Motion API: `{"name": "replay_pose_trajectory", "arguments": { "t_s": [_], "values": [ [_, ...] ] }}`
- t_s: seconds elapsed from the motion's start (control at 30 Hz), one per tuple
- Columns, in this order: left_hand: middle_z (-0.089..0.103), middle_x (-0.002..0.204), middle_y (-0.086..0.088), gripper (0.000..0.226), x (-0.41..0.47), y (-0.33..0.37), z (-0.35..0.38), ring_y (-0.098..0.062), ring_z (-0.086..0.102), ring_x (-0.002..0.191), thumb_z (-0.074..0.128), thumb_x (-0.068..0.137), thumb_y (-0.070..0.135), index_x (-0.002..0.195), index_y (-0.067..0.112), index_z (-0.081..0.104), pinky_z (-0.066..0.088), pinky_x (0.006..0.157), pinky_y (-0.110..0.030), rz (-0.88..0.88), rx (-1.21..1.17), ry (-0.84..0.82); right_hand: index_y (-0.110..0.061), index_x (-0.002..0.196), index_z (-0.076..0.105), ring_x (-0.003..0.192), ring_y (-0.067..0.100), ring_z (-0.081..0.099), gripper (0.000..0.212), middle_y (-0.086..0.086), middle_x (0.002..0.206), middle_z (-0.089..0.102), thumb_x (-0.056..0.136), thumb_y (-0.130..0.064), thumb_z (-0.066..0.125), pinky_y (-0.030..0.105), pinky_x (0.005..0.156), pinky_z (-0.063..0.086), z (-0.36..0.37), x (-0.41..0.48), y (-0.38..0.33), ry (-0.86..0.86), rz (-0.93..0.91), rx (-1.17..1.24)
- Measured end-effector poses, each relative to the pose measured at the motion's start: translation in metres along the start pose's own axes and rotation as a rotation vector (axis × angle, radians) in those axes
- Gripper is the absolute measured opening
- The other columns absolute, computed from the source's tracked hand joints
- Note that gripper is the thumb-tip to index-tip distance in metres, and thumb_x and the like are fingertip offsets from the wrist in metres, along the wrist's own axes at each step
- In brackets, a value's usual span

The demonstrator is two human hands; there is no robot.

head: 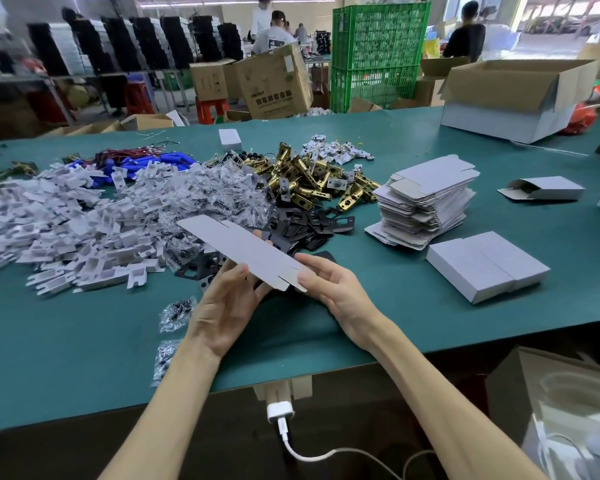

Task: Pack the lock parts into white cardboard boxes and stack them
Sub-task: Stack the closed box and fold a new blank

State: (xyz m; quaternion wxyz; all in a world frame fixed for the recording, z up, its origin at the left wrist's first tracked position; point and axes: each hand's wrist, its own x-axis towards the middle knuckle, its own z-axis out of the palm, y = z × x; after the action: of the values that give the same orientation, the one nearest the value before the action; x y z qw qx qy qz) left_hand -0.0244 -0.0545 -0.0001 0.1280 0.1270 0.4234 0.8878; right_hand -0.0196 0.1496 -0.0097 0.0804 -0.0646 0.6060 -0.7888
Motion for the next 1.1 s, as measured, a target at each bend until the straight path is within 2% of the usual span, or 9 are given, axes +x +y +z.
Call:
{"name": "replay_pose_trajectory", "arguments": {
  "t_s": [0.07,0.2,0.37,0.5,0.63,0.73,0.83,0.93,1.1],
  "values": [
    [0.031,0.166,-0.021,0.084,0.000,-0.002,-0.001,-0.039,0.029,0.154,0.074,0.086,0.010,0.160,0.009,0.035,0.047,0.114,-0.045,-0.005,0.049,-0.039,-0.008,0.138,0.058,0.104,0.012,0.069,0.046,0.008,0.125,0.072,0.093,-0.004,0.067,0.021,0.088,0.053,-0.001,-0.001,-0.001,-0.030,0.016,0.023],
    [0.031,0.164,-0.026,0.082,-0.001,-0.002,0.002,-0.038,0.041,0.145,0.064,0.085,0.002,0.161,0.012,0.035,0.048,0.109,-0.045,-0.009,0.135,-0.157,-0.005,0.137,0.058,0.106,0.016,0.067,0.048,0.012,0.127,0.070,0.090,0.005,0.065,0.024,0.091,0.054,-0.004,-0.002,-0.005,-0.082,0.036,0.064],
    [0.043,0.153,-0.019,0.090,-0.001,-0.004,0.001,-0.037,0.044,0.138,0.065,0.079,-0.002,0.161,0.014,0.033,0.039,0.116,-0.048,-0.031,0.185,-0.213,-0.002,0.134,0.060,0.109,0.018,0.066,0.048,0.018,0.130,0.067,0.087,0.006,0.069,0.024,0.093,0.054,-0.005,-0.002,-0.005,-0.091,0.046,0.087],
    [0.048,0.152,-0.017,0.089,-0.001,-0.004,0.001,-0.034,0.048,0.138,0.065,0.079,-0.003,0.161,0.013,0.034,0.041,0.115,-0.045,-0.023,0.177,-0.221,0.000,0.130,0.061,0.103,0.017,0.068,0.046,0.014,0.118,0.072,0.086,0.006,0.070,0.023,0.087,0.055,-0.004,-0.001,-0.003,-0.071,0.039,0.095],
    [0.045,0.155,-0.024,0.086,0.000,-0.005,0.003,-0.037,0.045,0.142,0.068,0.080,0.000,0.159,0.008,0.036,0.042,0.117,-0.045,-0.013,0.156,-0.151,-0.002,0.125,0.065,0.099,0.020,0.070,0.045,0.013,0.116,0.074,0.082,-0.004,0.076,0.026,0.086,0.058,-0.003,0.000,-0.001,-0.049,0.035,0.114],
    [0.052,0.154,-0.019,0.087,0.000,-0.007,0.002,-0.034,0.048,0.142,0.075,0.073,0.001,0.155,0.009,0.045,0.048,0.112,-0.040,-0.039,0.138,-0.053,-0.007,0.122,0.068,0.102,0.023,0.070,0.049,0.016,0.119,0.074,0.076,-0.016,0.081,0.032,0.091,0.056,-0.003,0.002,0.002,-0.025,0.019,0.085],
    [0.050,0.151,-0.029,0.085,0.001,-0.009,0.002,-0.041,0.049,0.141,0.078,0.071,0.007,0.150,0.001,0.048,0.039,0.121,-0.051,-0.053,0.152,0.040,-0.010,0.119,0.071,0.103,0.022,0.071,0.048,0.014,0.117,0.074,0.076,-0.024,0.083,0.032,0.094,0.054,-0.002,0.003,0.005,0.011,-0.016,0.024],
    [0.045,0.149,-0.037,0.084,0.001,-0.009,0.003,-0.047,0.046,0.141,0.078,0.074,0.014,0.148,-0.009,0.044,0.046,0.115,-0.051,-0.050,0.133,0.107,-0.010,0.117,0.072,0.107,0.022,0.070,0.045,0.010,0.116,0.075,0.077,-0.029,0.083,0.037,0.101,0.051,-0.002,0.003,0.007,0.035,-0.040,-0.014],
    [0.052,0.135,-0.028,0.069,0.001,-0.011,0.004,-0.040,0.050,0.132,0.072,0.081,0.029,0.136,-0.008,0.052,0.048,0.113,-0.046,-0.054,0.101,0.113,-0.007,0.107,0.073,0.092,0.013,0.067,0.026,0.007,0.102,0.076,0.087,-0.023,0.078,0.024,0.085,0.050,0.000,0.001,0.008,0.043,-0.070,-0.099]
  ]
}}
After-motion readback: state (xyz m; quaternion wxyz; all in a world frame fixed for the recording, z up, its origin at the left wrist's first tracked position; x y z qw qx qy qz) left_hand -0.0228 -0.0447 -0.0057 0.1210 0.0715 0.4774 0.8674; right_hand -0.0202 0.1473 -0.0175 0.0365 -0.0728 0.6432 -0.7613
